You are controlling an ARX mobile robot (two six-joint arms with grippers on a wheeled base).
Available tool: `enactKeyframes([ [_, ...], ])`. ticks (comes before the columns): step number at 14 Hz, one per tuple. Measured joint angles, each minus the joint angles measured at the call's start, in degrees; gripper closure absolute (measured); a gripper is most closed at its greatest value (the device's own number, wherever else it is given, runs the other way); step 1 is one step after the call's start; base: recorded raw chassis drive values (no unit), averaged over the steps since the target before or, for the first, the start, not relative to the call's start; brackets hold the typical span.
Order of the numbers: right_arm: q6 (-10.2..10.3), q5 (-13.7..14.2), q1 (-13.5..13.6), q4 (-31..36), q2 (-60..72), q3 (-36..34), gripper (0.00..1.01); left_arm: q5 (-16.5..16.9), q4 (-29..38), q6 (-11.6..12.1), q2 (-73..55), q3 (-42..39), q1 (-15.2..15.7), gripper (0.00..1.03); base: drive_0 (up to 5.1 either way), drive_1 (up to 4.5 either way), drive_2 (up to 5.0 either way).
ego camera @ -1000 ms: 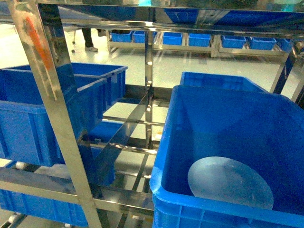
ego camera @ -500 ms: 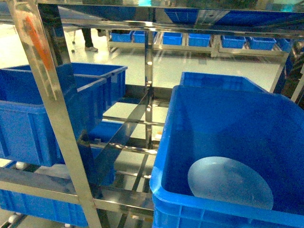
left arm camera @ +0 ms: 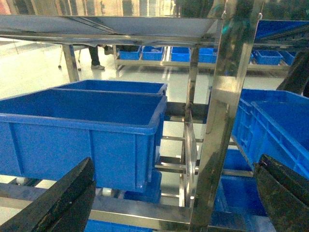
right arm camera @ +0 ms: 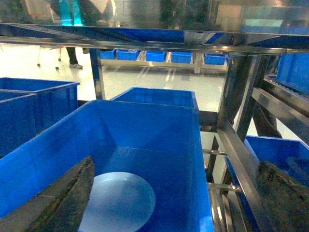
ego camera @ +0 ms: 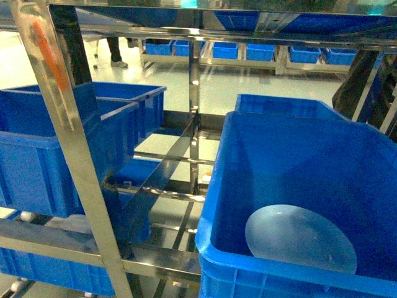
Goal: Place blue tray on left shelf second layer neatly
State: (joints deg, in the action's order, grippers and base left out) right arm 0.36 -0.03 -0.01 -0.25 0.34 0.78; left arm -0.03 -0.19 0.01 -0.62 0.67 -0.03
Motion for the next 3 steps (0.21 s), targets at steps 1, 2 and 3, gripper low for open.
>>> enactKeyframes([
  [1, -0.02, 0.00, 0.00, 0.00, 0.00, 0.00, 0.04, 0.00, 0.00, 0.02, -0.02, 0.00, 0.00, 0.05, 0.0, 0.00, 0.0],
  [2, -0.02, 0.00, 0.00, 0.00, 0.00, 0.00, 0.03, 0.00, 0.00, 0.02, 0.00, 0.00, 0.00, 0.05, 0.0, 0.00, 0.0],
  [3, -0.02, 0.00, 0.00, 0.00, 0.00, 0.00, 0.03, 0.00, 0.00, 0.02, 0.00, 0.00, 0.00, 0.05, 0.0, 0.00, 0.0],
])
